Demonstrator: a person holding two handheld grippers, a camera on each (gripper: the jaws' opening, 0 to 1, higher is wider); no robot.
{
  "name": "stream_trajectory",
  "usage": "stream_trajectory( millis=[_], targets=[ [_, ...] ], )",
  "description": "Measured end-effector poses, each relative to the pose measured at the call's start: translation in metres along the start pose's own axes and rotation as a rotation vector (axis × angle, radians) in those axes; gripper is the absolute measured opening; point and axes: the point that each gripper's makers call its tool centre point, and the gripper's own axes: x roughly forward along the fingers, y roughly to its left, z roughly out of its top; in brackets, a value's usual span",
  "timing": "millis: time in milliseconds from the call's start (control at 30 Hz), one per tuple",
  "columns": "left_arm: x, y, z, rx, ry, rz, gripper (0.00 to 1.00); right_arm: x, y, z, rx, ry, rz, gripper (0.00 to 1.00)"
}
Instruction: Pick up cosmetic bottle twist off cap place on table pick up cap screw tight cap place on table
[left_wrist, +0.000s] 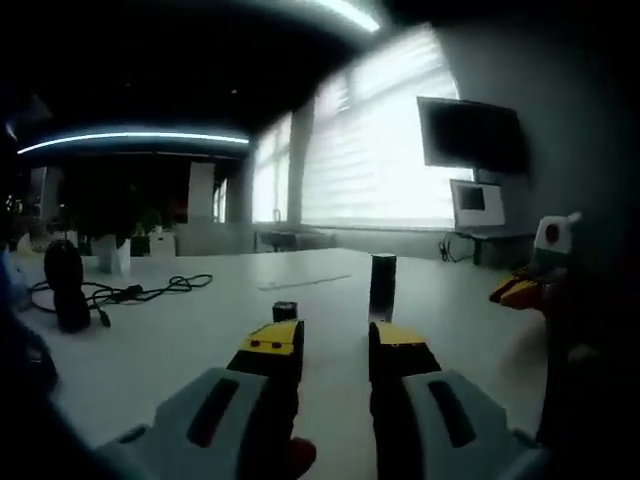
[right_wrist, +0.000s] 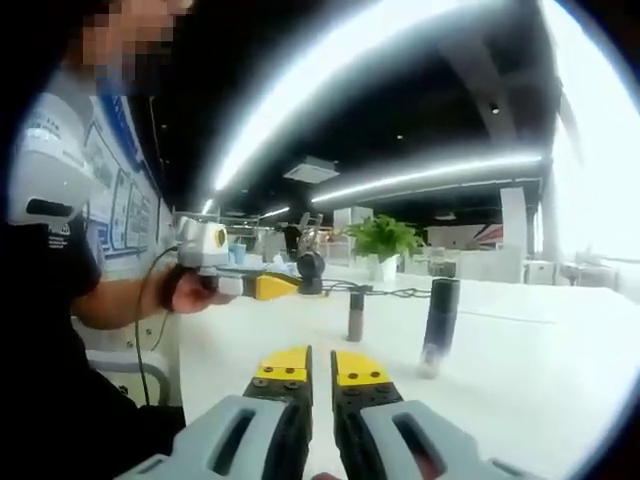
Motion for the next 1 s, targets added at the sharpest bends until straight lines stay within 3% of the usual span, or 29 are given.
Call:
stream_trajectory(
  millis=[200,433,800,1000],
  targets=[
    [-0.01,-0.009,0.007,0.017,-0.01,-0.015,0.17,-0.005,-0.004,0.002,-0.015,0.002,-0.037,0.03],
    [-0.015,-0.019,0.007,0.018,-0.008,-0.043,0.16,-0.006,-0.011,0.001,0.03,-0.004,-0.078,0.03],
    [-0.02,-0.024,0.009,0.019,-0.016,-0.058,0.16,-0.004,-0.009,0.0,0.019,0.004,-0.062,0.03],
    [-0.025,-0.032,0.0,0.034,0.01,-0.089,0.16,-0.009,-0.013,0.0,0.011,0.006,-0.059,0.03]
  ],
)
